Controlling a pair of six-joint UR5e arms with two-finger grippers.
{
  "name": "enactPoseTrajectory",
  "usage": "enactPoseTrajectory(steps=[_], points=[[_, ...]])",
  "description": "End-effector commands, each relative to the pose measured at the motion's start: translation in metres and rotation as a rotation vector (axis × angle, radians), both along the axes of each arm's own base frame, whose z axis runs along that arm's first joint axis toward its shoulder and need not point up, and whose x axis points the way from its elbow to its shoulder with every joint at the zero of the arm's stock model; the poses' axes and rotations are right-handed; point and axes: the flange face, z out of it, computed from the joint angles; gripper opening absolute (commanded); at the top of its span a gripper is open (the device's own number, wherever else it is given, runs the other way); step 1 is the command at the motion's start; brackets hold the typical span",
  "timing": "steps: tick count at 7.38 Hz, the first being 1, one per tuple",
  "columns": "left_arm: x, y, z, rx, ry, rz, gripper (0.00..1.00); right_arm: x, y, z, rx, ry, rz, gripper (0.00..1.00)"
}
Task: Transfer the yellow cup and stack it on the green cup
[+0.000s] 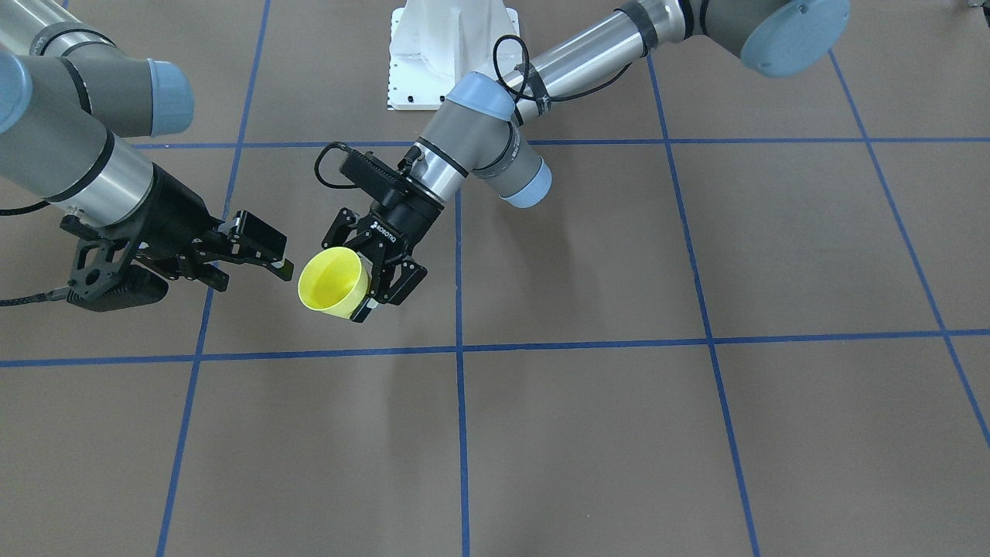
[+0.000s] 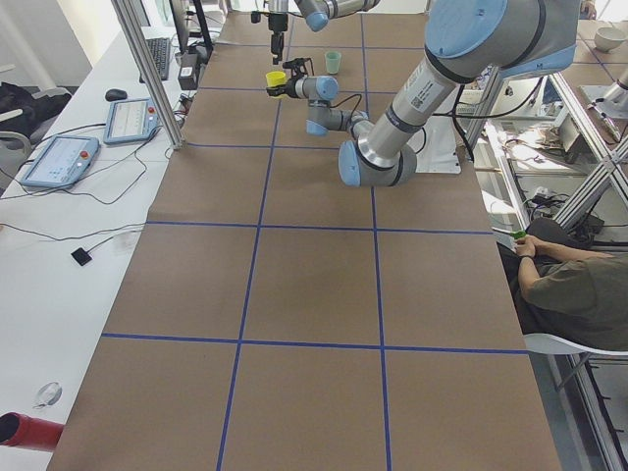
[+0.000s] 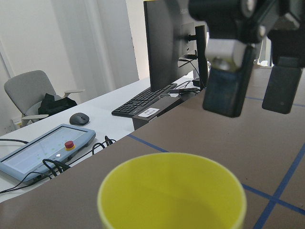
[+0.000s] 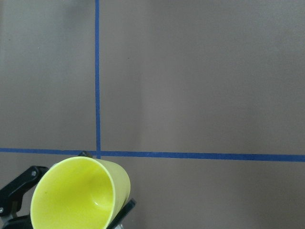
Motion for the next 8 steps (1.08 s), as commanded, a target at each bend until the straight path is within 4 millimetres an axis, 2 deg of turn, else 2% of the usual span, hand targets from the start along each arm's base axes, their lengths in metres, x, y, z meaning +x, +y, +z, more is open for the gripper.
enactPoseTrajectory(steps=[1,4,6,8], points=[[0.001,0.002,-0.002,0.003,-0.001,0.002,0.71,-0.017,-0.005,-0.011,-0.034,-0.007,0.0,0.96],[0.002,0.002,-0.012,0.009,0.005,0.001,0.71,-0.021,-0.004,-0.012,-0.047,-0.006,-0.001,0.76],[0.001,0.002,-0.014,0.011,0.007,0.0,0.71,-0.027,-0.001,-0.013,-0.055,-0.01,-0.006,0.69],[0.001,0.002,-0.012,0.01,0.006,0.0,0.71,-0.026,0.0,-0.015,-0.056,-0.015,-0.011,0.48]])
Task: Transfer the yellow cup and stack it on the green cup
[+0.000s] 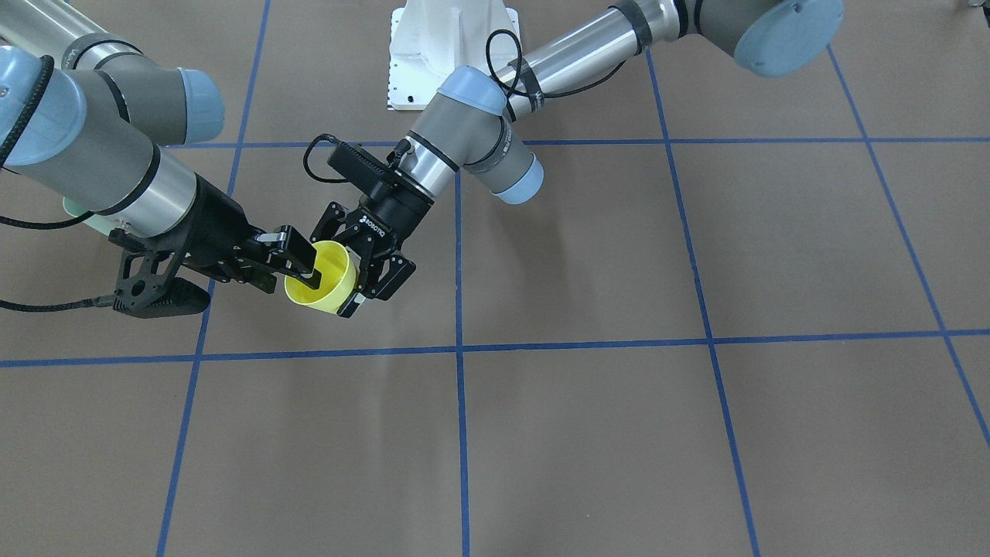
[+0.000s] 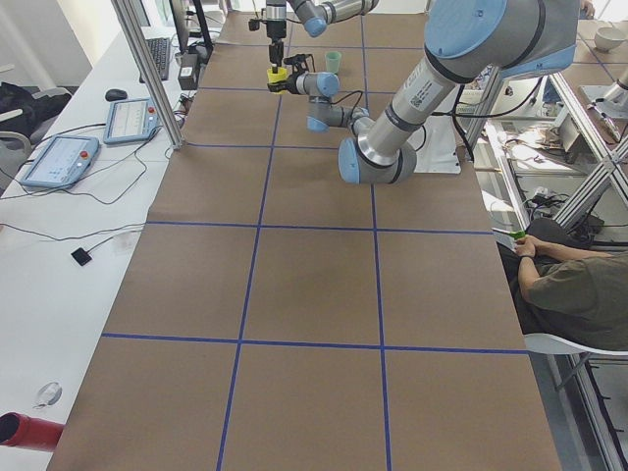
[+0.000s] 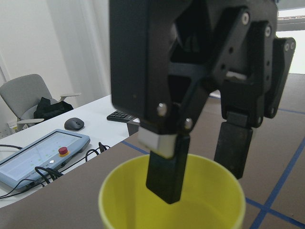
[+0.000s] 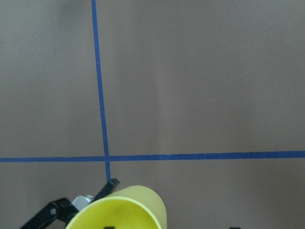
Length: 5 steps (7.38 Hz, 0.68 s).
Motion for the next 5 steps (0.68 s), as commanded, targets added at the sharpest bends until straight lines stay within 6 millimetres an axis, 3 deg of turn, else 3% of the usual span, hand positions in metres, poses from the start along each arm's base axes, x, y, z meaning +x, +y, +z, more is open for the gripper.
enactPoseTrajectory(steps=[1,2,4,5], points=[[0.0,0.0,0.0008,0.001,-0.002,-0.001,0.71,0.0001,0.0013,-0.0019,-0.006,-0.005,0.001,0.37],[-0.0004,0.0001,0.0001,0.001,-0.001,-0.001,0.71,0.0003,0.0016,-0.0037,-0.011,-0.008,0.005,0.24],[-0.0013,-0.0008,0.0,0.003,0.0,-0.002,0.75,0.0006,0.0031,-0.0054,-0.013,-0.014,-0.002,0.08],[-0.0016,0.0005,-0.0014,0.003,0.006,-0.002,0.85,0.0005,0.003,-0.0064,-0.014,-0.015,-0.001,0.0]])
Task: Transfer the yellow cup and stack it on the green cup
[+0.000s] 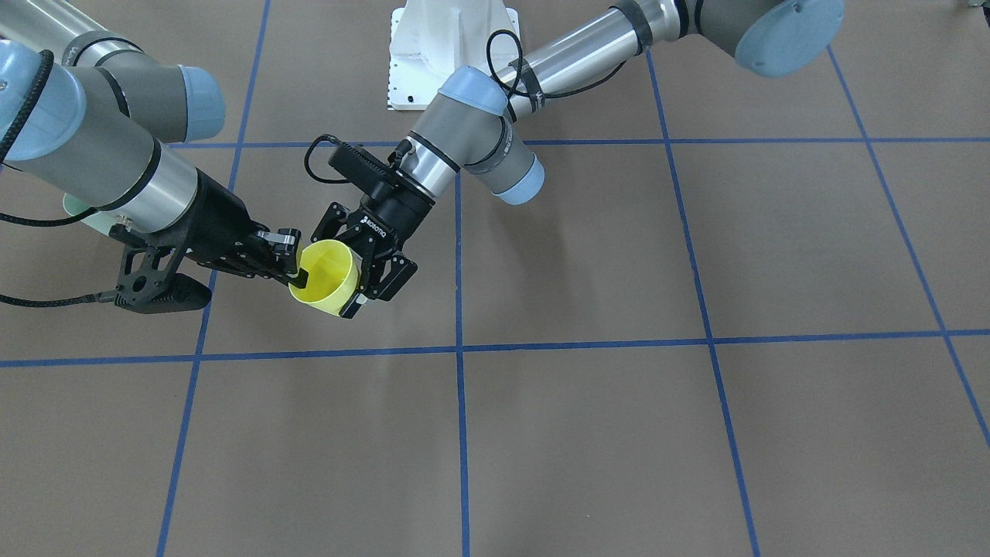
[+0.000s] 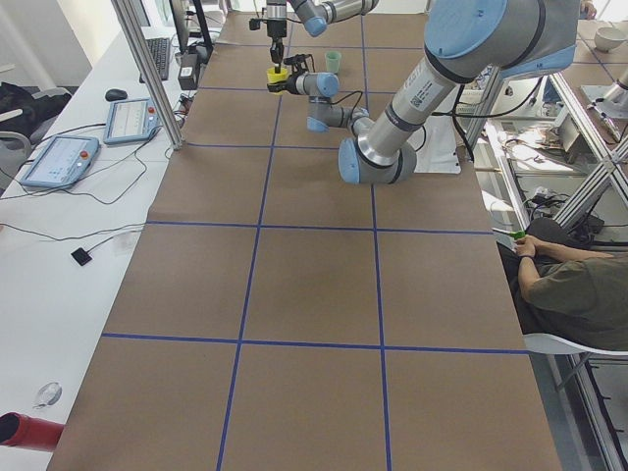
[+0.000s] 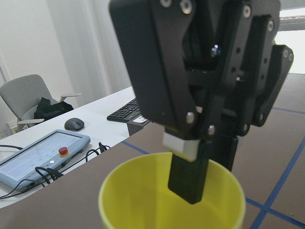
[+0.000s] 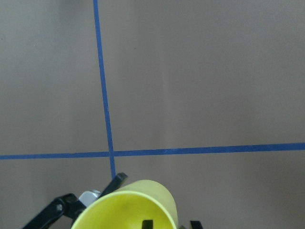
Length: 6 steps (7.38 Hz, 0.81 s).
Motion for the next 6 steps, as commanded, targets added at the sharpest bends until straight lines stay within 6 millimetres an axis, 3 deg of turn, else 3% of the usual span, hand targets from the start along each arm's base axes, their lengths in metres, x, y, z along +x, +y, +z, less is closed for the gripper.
enactPoseTrajectory(steps=[1,2,3,5,6], points=[[-0.001,0.001,-0.002,0.001,0.006,0.001,0.91,0.0,0.001,-0.005,0.002,-0.007,-0.001,0.0],[-0.001,0.003,-0.003,-0.002,0.015,0.002,0.99,0.002,0.0,-0.011,0.011,-0.013,0.002,0.0],[0.004,0.011,-0.004,-0.003,0.026,-0.005,0.99,0.004,0.0,-0.015,0.013,-0.019,0.0,0.0],[0.005,0.015,-0.004,-0.005,0.037,-0.026,0.99,0.033,-0.007,-0.016,-0.01,-0.053,-0.011,0.0],[0.003,0.013,-0.004,-0.004,0.039,-0.029,0.99,0.044,0.0,-0.014,-0.008,-0.059,-0.006,0.0]])
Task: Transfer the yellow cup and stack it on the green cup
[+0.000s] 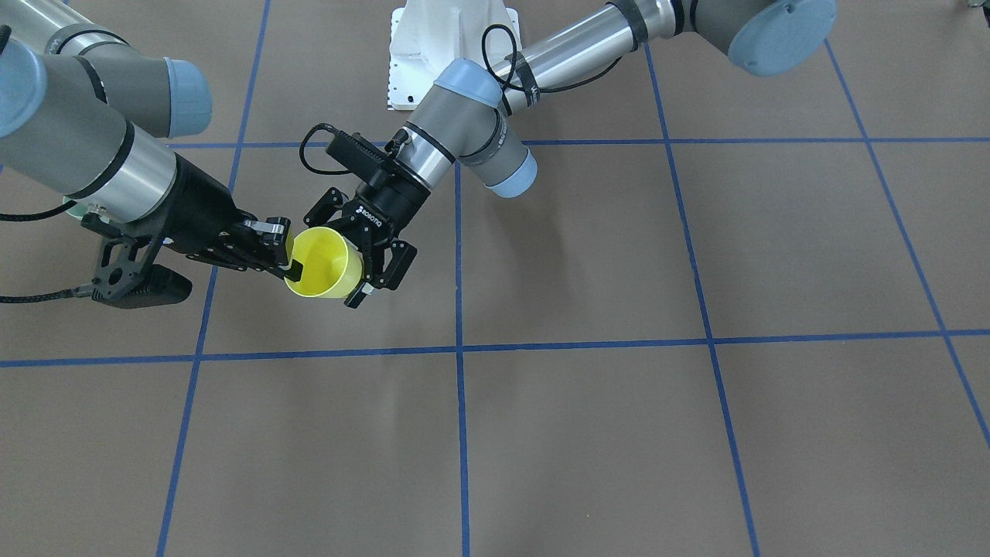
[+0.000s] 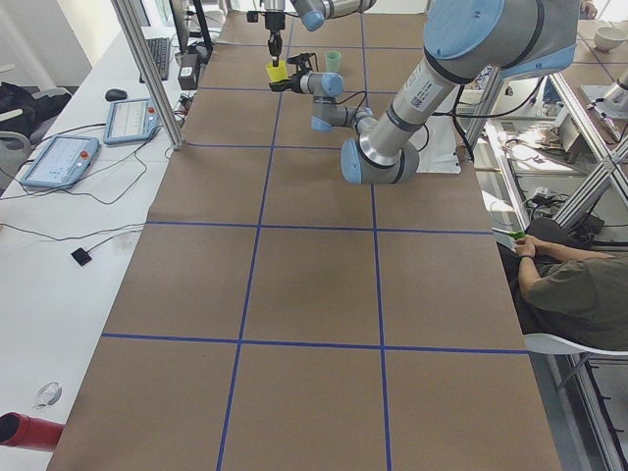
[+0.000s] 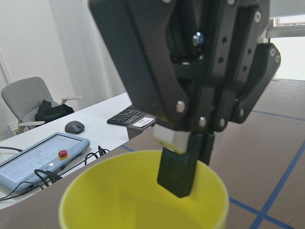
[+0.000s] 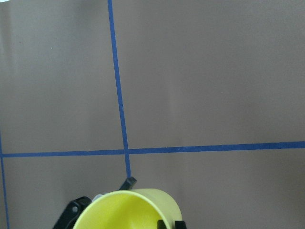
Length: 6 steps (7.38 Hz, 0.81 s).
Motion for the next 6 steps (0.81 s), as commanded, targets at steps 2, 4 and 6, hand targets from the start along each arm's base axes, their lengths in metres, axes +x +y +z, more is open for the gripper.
enactPoseTrajectory(steps=[2,4,6], points=[[-0.004,-0.004,-0.001,-0.001,0.004,-0.017,0.99,0.046,0.015,0.016,-0.013,-0.012,0.028,0.0],[-0.008,-0.01,0.001,-0.003,0.001,-0.026,0.99,0.102,0.021,0.041,-0.048,-0.023,0.073,0.0],[-0.019,-0.027,0.005,-0.01,-0.007,-0.064,0.99,0.151,0.051,0.081,-0.08,0.005,0.146,0.0]])
